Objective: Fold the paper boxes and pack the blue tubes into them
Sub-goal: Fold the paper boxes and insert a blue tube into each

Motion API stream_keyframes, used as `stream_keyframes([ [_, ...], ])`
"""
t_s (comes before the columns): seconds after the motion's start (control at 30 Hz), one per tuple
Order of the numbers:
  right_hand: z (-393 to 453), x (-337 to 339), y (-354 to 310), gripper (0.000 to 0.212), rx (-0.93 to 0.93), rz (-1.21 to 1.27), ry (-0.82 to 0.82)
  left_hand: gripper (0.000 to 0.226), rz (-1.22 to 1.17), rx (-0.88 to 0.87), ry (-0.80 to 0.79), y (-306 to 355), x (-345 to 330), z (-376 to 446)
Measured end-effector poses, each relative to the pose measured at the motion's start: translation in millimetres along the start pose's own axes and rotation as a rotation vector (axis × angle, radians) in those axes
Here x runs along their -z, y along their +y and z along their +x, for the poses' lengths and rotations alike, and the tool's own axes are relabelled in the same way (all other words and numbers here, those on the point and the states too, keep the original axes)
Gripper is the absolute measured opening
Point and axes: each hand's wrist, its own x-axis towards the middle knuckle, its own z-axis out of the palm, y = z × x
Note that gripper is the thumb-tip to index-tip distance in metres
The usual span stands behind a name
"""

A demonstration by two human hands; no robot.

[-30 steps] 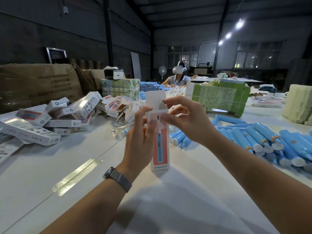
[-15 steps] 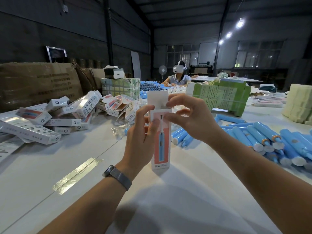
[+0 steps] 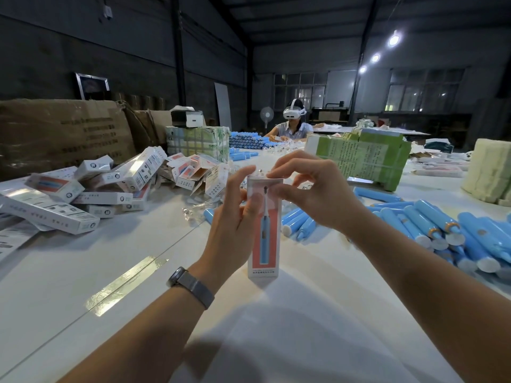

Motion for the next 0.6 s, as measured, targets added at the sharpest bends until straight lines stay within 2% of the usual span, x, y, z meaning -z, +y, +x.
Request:
stream_keyframes([
  [0.17, 1.1, -0.3, -5.1, 0.004, -0.038, 0.07, 0.013, 0.014, 0.007, -0.002, 0.02, 2.9, -0.4, 1.0],
  [0.3, 2.7, -3.2, -11.8, 0.009, -0.073, 0.107, 0.023, 0.016, 0.023, 0.004, 0.022, 3.7, 0.2, 0.9],
  [0.37, 3.6, -3.5, -13.8, 0.004, -0.083, 0.072, 0.0, 0.014, 0.021, 0.008, 0.025, 4.6, 0.7, 1.6],
  [0.5, 3.7, -5.5, -16.2, 0.013, -0.073, 0.016, -0.023, 0.011, -0.094, 0.025, 0.025, 8.8, 0.3, 1.8],
  [0.6, 3.8, -4.5, -18.7, 0.011, -0.034, -0.022, -0.024, 0.008, -0.146, 0.055, 0.047, 12.3, -1.0, 1.5],
])
